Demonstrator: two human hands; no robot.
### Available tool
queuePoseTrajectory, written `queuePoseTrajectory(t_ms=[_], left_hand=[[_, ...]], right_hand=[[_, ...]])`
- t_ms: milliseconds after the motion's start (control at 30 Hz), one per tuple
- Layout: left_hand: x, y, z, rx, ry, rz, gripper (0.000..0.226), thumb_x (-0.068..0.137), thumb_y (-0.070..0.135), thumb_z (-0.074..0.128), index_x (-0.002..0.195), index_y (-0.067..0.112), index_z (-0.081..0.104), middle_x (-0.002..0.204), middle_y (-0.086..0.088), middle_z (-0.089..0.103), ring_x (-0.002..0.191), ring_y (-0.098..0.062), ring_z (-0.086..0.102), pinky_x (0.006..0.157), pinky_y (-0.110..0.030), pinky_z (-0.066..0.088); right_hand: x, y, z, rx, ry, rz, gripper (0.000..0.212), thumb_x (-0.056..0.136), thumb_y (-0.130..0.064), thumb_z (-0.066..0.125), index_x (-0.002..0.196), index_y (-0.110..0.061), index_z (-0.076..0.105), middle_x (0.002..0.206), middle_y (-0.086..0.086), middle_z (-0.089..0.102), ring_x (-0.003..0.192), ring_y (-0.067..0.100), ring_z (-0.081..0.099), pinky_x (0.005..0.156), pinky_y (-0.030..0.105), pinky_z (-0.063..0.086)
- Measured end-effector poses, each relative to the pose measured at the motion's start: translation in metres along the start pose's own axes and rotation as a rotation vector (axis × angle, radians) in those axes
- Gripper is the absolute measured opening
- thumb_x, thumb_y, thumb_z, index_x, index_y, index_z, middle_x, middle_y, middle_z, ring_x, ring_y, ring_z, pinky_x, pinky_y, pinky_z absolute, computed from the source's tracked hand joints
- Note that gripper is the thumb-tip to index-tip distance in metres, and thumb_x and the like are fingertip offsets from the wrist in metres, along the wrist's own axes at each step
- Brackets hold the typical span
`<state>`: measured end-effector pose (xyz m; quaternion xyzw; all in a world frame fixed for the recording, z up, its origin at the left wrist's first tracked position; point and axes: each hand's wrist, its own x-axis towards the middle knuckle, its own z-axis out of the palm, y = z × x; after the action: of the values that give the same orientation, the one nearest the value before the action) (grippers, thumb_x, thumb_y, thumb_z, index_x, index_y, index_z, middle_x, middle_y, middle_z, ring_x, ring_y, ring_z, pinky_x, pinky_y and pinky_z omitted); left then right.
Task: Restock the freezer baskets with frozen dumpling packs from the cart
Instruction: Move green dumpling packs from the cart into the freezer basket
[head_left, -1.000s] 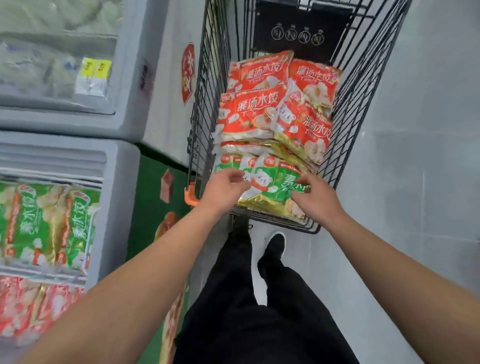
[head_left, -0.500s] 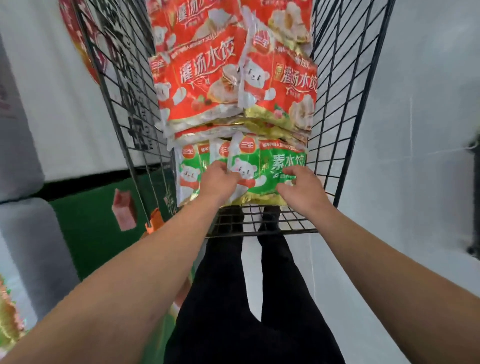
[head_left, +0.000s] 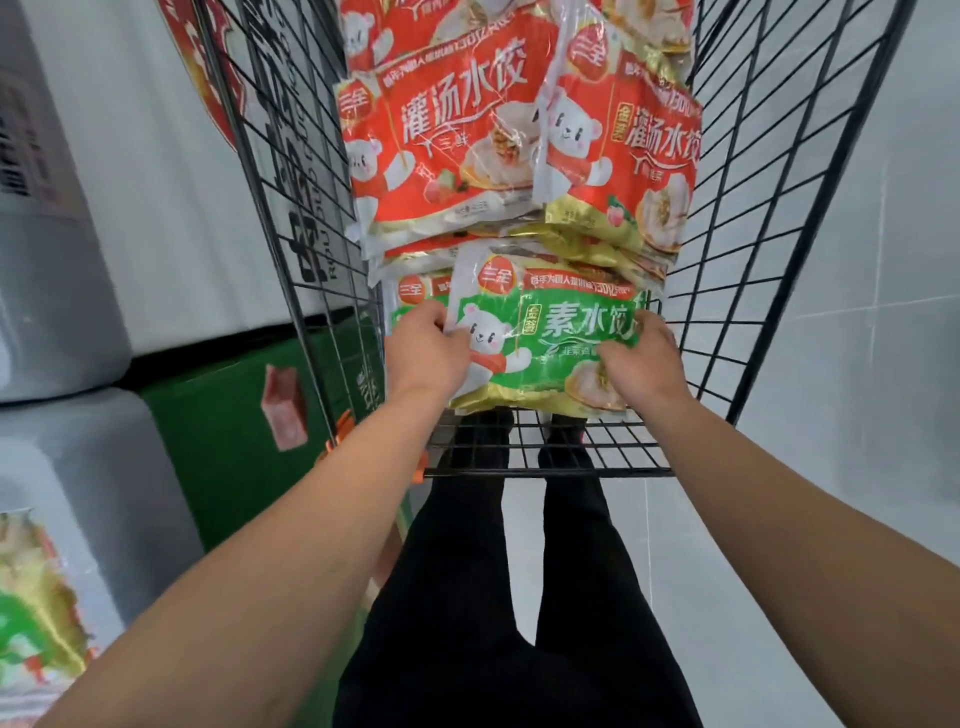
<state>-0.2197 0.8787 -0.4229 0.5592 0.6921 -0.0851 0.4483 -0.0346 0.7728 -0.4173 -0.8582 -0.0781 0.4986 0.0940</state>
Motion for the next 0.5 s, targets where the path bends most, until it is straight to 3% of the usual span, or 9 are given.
queuePoseTrajectory(t_ms=[100,167,233,300,333,367,500], left_hand=[[0.010,-0.006,-0.010,-0.013,0.050,-0.053,0.007,0.092,0.010,0.059,0.090,0.006,0.064,0.088,-0.005,0.066,0.080,-0.023,0.058,0.065,-0.029,0.040],[0.014,-0.008,-0.010,-0.052,0.031,-0.106,0.007,0.093,0.010,0.058,0.091,0.007,0.064,0.090,-0.004,0.065,0.083,-0.022,0.057,0.069,-0.028,0.041],[0.016,-0.009,-0.006,-0.122,-0.005,-0.174,0.010,0.091,0.010,0.057,0.081,0.011,0.057,0.085,-0.003,0.061,0.081,-0.024,0.056,0.069,-0.030,0.043],[0.016,-0.008,-0.004,-0.245,-0.025,-0.235,0.021,0.089,0.013,0.059,0.072,0.015,0.046,0.079,-0.002,0.055,0.077,-0.023,0.053,0.067,-0.031,0.039],[0.016,-0.008,-0.003,-0.307,-0.025,-0.261,0.023,0.089,0.016,0.060,0.072,0.015,0.044,0.079,-0.003,0.053,0.077,-0.023,0.052,0.067,-0.032,0.038],[0.015,-0.007,-0.004,-0.353,-0.019,-0.274,0.026,0.089,0.018,0.060,0.071,0.015,0.042,0.078,-0.004,0.051,0.076,-0.024,0.050,0.066,-0.033,0.036],[-0.001,-0.006,-0.005,-0.413,0.008,-0.262,0.038,0.089,0.014,0.061,0.066,0.019,0.032,0.069,-0.003,0.042,0.067,-0.029,0.047,0.059,-0.031,0.029]], right_hand=[[0.018,0.003,0.001,0.191,-0.121,0.166,0.069,0.071,-0.040,0.063,0.136,-0.023,0.047,0.127,0.001,0.060,0.112,0.025,0.059,0.103,0.048,0.047],[0.037,0.021,0.005,0.299,-0.145,0.206,0.067,0.064,-0.044,0.068,0.125,-0.021,0.054,0.119,0.005,0.065,0.105,0.026,0.064,0.095,0.051,0.052],[0.029,0.016,0.001,0.405,-0.078,0.291,0.066,0.060,-0.045,0.070,0.119,-0.017,0.059,0.110,0.004,0.068,0.093,0.022,0.065,0.075,0.042,0.056],[0.017,0.010,-0.004,0.551,-0.025,0.350,0.036,0.075,-0.030,0.066,0.107,-0.012,0.063,0.089,0.003,0.070,0.069,0.016,0.061,0.054,0.029,0.047],[0.015,0.009,-0.005,0.616,-0.014,0.362,0.017,0.083,-0.016,0.059,0.099,-0.011,0.063,0.081,0.003,0.069,0.062,0.015,0.059,0.052,0.028,0.047],[0.012,0.007,-0.007,0.647,-0.004,0.374,0.014,0.087,-0.006,0.053,0.095,-0.009,0.064,0.082,0.005,0.070,0.062,0.017,0.061,0.058,0.030,0.052],[0.008,-0.001,-0.010,0.676,-0.031,0.287,0.023,0.089,0.004,0.051,0.104,0.000,0.068,0.101,0.015,0.074,0.083,0.026,0.073,0.080,0.044,0.061]])
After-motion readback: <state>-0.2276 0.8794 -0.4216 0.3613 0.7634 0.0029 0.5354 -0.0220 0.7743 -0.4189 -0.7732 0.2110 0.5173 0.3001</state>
